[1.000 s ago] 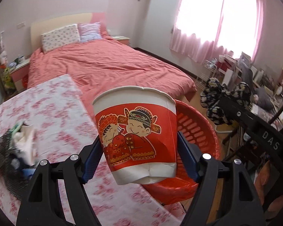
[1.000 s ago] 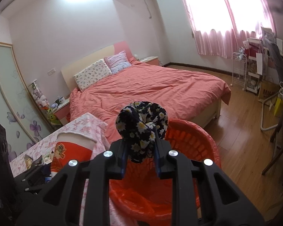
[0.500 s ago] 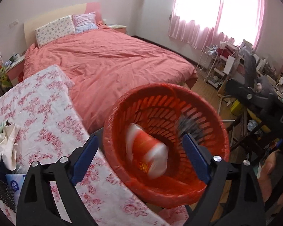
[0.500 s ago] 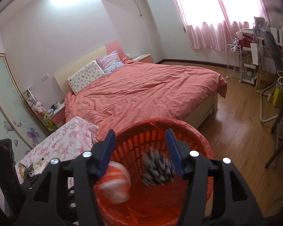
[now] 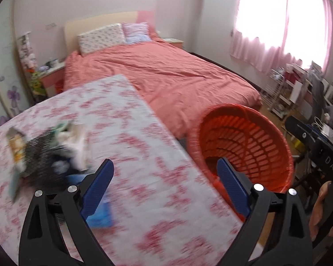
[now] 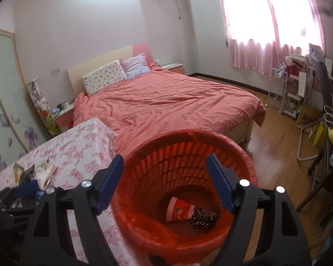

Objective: Collect trash
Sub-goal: 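Return to the table and grasp the black mesh bag with the right tool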

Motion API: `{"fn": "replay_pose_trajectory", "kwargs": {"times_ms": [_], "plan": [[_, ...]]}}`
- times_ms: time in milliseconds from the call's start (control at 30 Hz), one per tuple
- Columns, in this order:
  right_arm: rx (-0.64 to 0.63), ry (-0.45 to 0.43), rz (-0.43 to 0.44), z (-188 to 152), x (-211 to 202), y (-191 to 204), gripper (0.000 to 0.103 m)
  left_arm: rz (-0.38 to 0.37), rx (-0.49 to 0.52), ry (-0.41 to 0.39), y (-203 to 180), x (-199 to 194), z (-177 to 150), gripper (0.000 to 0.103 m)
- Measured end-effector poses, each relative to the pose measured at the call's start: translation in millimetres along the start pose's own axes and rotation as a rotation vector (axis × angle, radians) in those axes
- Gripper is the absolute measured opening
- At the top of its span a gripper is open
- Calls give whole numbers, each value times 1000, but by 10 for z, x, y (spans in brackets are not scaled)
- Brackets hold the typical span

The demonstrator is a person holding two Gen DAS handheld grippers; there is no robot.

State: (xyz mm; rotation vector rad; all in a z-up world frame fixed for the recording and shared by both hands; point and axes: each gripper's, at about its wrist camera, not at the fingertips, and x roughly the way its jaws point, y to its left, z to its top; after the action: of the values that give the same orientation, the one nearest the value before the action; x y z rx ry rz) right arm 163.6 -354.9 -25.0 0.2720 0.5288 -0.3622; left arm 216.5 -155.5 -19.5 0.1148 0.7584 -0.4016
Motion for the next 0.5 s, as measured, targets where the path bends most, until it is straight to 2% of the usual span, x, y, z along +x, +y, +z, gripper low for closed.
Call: {"fn": "replay_pose_trajectory", "kwargs": {"times_ms": [167,267,500], "plan": [[-69,-9,20,-92,-85,404,77,81,-66,-26,460,-210,-152,96],[-109,-5,57,-138,-101,679,77,160,-96,-37,740,-291,-249,97],[-165,54,216,-318,-102,1394,76,296,-229,-35,1546,-431,-520,97]]}}
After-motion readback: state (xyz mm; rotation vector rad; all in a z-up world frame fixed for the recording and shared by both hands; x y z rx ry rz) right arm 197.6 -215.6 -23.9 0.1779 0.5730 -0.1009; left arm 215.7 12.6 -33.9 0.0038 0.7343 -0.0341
